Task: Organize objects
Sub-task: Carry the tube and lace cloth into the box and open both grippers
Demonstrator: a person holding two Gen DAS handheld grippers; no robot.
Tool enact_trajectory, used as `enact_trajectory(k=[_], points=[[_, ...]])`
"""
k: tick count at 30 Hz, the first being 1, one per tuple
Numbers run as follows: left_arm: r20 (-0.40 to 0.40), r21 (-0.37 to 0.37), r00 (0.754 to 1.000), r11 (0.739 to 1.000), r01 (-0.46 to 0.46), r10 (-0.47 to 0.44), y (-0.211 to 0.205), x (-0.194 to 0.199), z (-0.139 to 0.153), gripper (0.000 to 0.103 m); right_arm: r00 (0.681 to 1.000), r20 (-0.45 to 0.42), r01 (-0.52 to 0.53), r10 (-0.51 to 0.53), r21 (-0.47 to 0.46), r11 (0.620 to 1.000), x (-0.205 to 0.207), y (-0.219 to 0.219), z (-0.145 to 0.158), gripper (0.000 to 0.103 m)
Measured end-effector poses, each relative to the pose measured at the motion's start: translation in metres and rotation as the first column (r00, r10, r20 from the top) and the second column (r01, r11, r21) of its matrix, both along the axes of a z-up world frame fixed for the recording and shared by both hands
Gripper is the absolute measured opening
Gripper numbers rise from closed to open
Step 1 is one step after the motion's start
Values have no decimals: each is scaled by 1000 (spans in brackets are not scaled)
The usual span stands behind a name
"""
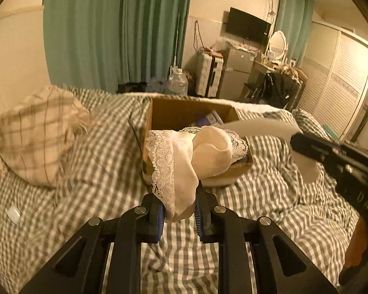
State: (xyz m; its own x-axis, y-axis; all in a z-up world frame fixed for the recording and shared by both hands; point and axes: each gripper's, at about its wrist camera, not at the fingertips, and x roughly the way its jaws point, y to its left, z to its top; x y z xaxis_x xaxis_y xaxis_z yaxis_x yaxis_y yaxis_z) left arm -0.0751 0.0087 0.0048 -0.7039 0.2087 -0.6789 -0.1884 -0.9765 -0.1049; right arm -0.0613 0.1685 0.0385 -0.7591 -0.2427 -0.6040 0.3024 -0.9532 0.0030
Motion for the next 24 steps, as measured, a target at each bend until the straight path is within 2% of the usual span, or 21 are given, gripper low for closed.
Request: enact_trajectory(k=[5, 10, 16, 24], points=[[-31, -7, 999, 1000, -17, 17, 0, -23, 14, 20, 999, -37, -14, 14, -3, 1000, -35, -6, 19, 7], [-40, -31, 998, 999, -45, 43, 5, -61, 15, 20, 999, -32, -6, 5, -21, 1000, -77, -4, 17, 7], [-26, -52, 999, 998, -38, 37, 18, -106, -3, 20, 999, -12, 32, -32, -21, 999, -129, 2, -9, 7], [15, -76, 999, 997, -34, 35, 38, -148, -46, 20, 997, 65, 52, -50, -34, 998, -174, 20, -67, 7]])
